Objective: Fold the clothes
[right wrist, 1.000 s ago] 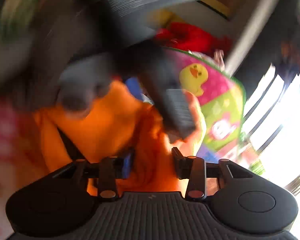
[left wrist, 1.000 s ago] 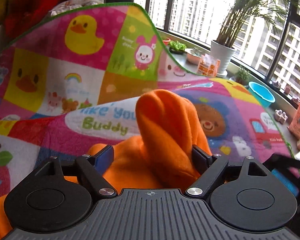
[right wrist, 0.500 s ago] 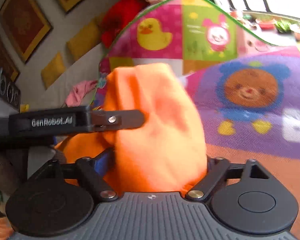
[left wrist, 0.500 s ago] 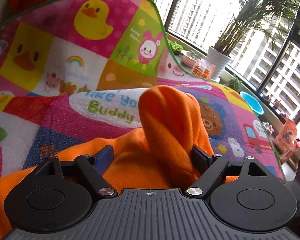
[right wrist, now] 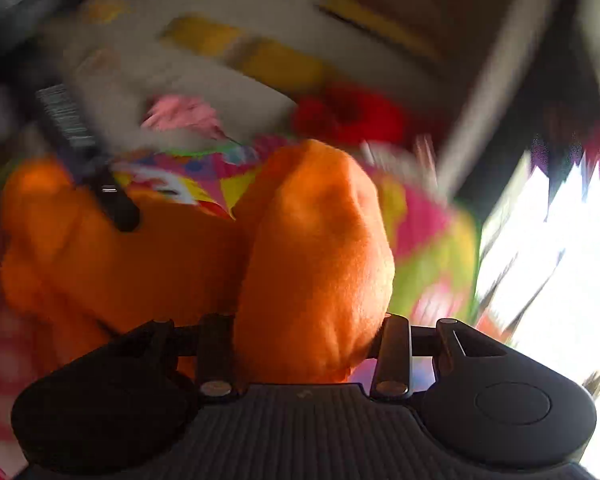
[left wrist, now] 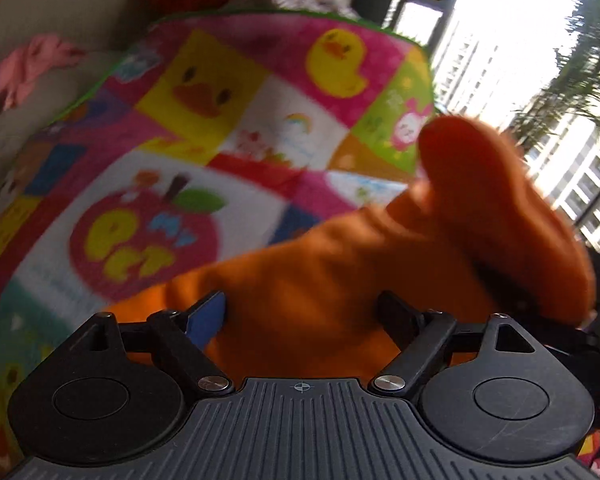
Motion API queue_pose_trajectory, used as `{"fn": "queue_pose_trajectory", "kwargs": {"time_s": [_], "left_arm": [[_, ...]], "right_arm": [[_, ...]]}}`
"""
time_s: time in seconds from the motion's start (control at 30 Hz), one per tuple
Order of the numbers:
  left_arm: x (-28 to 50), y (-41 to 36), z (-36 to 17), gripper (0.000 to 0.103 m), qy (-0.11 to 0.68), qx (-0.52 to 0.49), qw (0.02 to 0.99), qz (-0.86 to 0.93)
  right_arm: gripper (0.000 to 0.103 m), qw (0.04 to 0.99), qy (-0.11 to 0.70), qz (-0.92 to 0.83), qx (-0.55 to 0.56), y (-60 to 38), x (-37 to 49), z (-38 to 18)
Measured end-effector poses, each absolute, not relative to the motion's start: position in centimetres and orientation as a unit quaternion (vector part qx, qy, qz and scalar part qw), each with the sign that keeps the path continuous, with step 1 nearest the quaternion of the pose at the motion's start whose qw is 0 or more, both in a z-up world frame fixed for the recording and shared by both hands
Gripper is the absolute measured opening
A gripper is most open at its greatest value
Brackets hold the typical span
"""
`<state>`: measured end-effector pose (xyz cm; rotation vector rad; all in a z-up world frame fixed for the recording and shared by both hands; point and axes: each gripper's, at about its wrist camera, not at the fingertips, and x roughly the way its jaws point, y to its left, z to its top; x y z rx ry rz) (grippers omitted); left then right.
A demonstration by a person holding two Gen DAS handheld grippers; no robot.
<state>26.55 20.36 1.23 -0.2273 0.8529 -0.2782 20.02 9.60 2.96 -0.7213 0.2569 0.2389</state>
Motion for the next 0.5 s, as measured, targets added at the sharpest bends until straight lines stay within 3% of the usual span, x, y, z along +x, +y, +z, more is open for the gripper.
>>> {"fn": "queue_pose_trajectory", "kwargs": {"time_s": [0.17,0.33,0.5], "left_arm": [[26.3,20.3,0.1,0.087,0.408,-0.112,0.896,-0.137],[26.0,19.3,0.2,0.088,0.403,-0.120,0.894,-0.156],[26.9,15.1,-0.2,0.088,0.400,-0.142,0.879,-0.220]], "right_arm": [[0.040,0.845,0.058,0.147,-0.511,14.2,17.3,-0.4],[0.037,0.836,0.044,0.095,-0.538,12.5,18.1,-1.7],[0.035,0.844,0.049,0.041,-0.532,8.7,18.9,0.5]]}}
